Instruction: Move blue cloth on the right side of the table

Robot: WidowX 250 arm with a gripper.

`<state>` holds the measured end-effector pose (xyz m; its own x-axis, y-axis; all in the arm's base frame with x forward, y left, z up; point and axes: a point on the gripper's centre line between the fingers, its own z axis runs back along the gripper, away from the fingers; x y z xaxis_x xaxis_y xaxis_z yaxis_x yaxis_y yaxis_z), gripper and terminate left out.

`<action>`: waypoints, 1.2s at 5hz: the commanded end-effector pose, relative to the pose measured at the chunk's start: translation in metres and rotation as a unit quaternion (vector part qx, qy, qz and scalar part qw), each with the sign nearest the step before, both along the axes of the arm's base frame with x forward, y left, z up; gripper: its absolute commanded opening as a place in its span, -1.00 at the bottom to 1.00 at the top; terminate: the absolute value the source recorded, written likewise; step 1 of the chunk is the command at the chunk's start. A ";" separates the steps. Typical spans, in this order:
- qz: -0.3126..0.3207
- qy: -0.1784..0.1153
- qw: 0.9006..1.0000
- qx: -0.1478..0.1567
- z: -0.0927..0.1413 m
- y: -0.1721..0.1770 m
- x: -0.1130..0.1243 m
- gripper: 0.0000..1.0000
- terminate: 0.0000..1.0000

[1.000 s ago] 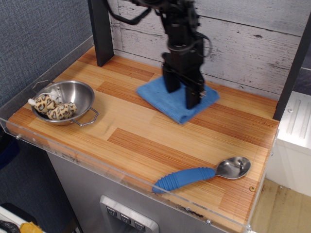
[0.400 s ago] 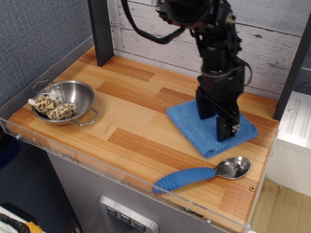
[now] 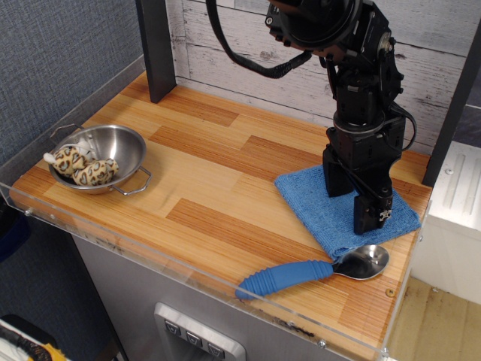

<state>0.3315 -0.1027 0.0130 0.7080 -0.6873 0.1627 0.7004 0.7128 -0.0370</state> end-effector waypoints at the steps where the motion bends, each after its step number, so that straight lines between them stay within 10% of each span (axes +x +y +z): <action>1: 0.077 -0.111 0.991 0.022 0.062 0.028 0.001 1.00 -1.00; 3: 0.116 -0.176 0.976 0.047 0.119 0.040 0.000 1.00 -1.00; 6: 0.137 -0.193 0.971 0.017 0.132 0.042 -0.005 1.00 -1.00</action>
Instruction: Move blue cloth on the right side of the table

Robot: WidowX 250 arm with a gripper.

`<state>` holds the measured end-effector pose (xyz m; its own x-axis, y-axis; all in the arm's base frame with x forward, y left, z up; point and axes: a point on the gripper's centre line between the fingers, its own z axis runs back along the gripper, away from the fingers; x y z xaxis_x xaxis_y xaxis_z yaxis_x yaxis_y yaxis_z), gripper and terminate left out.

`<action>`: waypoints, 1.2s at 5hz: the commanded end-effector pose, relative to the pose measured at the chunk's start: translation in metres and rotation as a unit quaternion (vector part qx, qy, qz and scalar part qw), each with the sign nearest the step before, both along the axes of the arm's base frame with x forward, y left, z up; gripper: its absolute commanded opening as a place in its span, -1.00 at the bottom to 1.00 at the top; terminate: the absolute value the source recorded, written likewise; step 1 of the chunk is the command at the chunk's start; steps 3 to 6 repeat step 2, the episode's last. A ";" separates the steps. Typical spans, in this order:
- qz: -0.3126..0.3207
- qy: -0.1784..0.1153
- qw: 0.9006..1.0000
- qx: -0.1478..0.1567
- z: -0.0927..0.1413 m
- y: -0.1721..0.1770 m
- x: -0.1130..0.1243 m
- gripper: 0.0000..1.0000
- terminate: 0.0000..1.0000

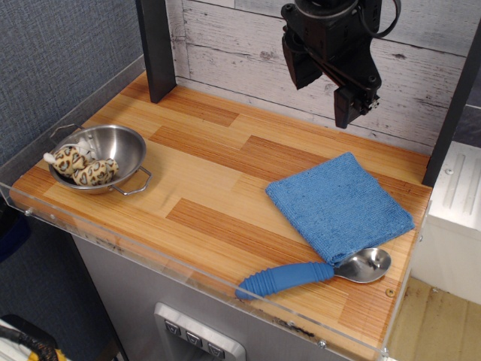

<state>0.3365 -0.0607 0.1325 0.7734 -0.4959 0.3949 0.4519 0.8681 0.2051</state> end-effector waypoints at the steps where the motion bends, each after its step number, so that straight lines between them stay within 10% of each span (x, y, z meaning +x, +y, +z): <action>1: 0.000 -0.023 1.000 -0.004 0.012 0.000 -0.010 1.00 -1.00; 2: 0.000 -0.023 1.000 -0.004 0.012 0.000 -0.010 1.00 1.00; 6: 0.000 -0.023 1.000 -0.004 0.012 0.000 -0.010 1.00 1.00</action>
